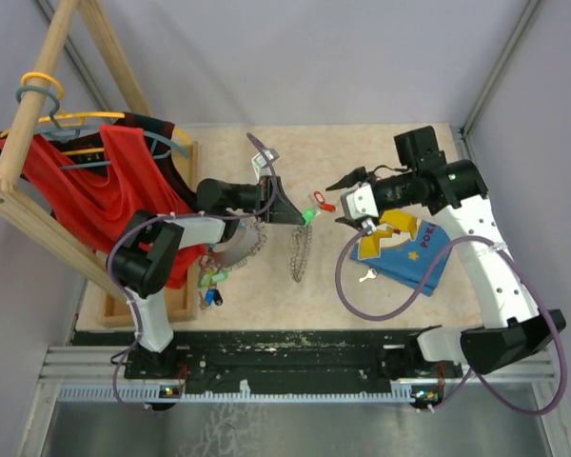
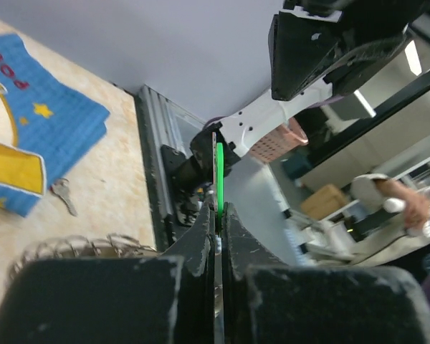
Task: Remove the keys from the keyring
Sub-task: Remove the key from the keyring.
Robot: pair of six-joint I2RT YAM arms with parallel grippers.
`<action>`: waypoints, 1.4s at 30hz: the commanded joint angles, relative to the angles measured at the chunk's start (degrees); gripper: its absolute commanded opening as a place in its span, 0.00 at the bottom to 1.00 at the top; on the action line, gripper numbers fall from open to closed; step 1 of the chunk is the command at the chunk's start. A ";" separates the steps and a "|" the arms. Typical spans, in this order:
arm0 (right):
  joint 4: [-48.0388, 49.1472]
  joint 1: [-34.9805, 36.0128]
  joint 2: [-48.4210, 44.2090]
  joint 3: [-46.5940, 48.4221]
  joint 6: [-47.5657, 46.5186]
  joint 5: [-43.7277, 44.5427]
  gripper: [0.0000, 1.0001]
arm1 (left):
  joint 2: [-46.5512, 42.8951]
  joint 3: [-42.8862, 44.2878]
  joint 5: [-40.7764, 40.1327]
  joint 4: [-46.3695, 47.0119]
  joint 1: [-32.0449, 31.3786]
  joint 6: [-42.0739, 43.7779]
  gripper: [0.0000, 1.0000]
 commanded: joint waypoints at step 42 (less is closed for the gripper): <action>19.74 17.98 -0.44 -9.73 -5.97 34.39 0.28 | 7.37 12.15 -3.97 15.37 -1.79 -44.76 0.00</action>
